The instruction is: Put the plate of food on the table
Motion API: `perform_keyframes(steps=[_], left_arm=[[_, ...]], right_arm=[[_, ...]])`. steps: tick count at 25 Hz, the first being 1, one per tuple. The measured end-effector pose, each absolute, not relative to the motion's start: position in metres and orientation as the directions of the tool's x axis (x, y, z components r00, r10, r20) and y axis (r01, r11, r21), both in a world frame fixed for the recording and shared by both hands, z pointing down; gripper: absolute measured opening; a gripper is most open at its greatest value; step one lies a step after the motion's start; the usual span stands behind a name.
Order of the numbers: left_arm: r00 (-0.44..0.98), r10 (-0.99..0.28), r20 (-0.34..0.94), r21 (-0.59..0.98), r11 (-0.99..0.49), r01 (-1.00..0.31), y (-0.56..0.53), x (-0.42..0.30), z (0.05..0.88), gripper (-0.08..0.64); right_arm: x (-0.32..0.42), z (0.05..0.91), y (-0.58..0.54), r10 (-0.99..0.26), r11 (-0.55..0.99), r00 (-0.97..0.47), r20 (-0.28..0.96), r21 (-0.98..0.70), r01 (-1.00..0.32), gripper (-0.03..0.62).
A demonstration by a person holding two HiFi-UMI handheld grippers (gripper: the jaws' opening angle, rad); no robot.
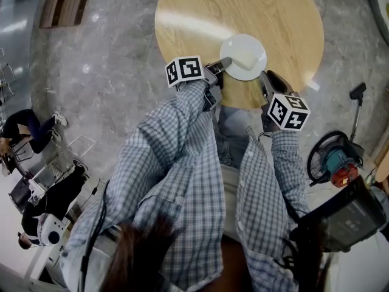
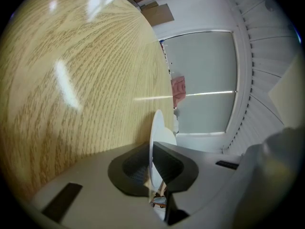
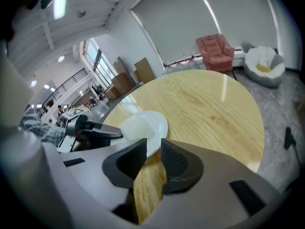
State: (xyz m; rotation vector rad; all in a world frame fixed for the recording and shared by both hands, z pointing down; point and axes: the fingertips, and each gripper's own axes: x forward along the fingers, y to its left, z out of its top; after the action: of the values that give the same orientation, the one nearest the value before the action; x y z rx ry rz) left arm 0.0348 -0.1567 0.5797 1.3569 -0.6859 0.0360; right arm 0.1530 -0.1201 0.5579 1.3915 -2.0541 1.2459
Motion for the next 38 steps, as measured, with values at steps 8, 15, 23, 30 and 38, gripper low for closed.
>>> perform_keyframes(steps=[8, 15, 23, 30, 38], left_arm=[[0.810, -0.355, 0.466, 0.883, 0.245, -0.401, -0.158, 0.036, 0.581, 0.025], [0.813, -0.347, 0.467, 0.882, 0.242, -0.404, -0.159, 0.038, 0.582, 0.025], [0.815, -0.341, 0.468, 0.882, 0.239, -0.406, -0.159, 0.041, 0.582, 0.025], [0.820, -0.337, 0.464, 0.884, 0.239, -0.402, -0.159, 0.043, 0.582, 0.025], [0.833, -0.332, 0.443, 0.895, 0.226, -0.386, -0.161, 0.045, 0.580, 0.026]], right_arm=[[0.098, 0.531, -0.101, -0.491, 0.625, -0.434, 0.756, -0.042, -0.780, 0.075], [0.064, 0.554, -0.086, -0.445, 0.825, -0.349, 0.824, 0.226, -0.518, 0.075], [0.060, 0.565, -0.088, -0.468, 0.874, -0.246, 0.849, 0.404, -0.270, 0.073], [0.063, 0.568, -0.088, -0.466, 0.877, -0.226, 0.855, 0.414, -0.243, 0.044], [0.065, 0.569, -0.088, -0.442, 0.885, -0.224, 0.868, 0.381, -0.269, 0.044]])
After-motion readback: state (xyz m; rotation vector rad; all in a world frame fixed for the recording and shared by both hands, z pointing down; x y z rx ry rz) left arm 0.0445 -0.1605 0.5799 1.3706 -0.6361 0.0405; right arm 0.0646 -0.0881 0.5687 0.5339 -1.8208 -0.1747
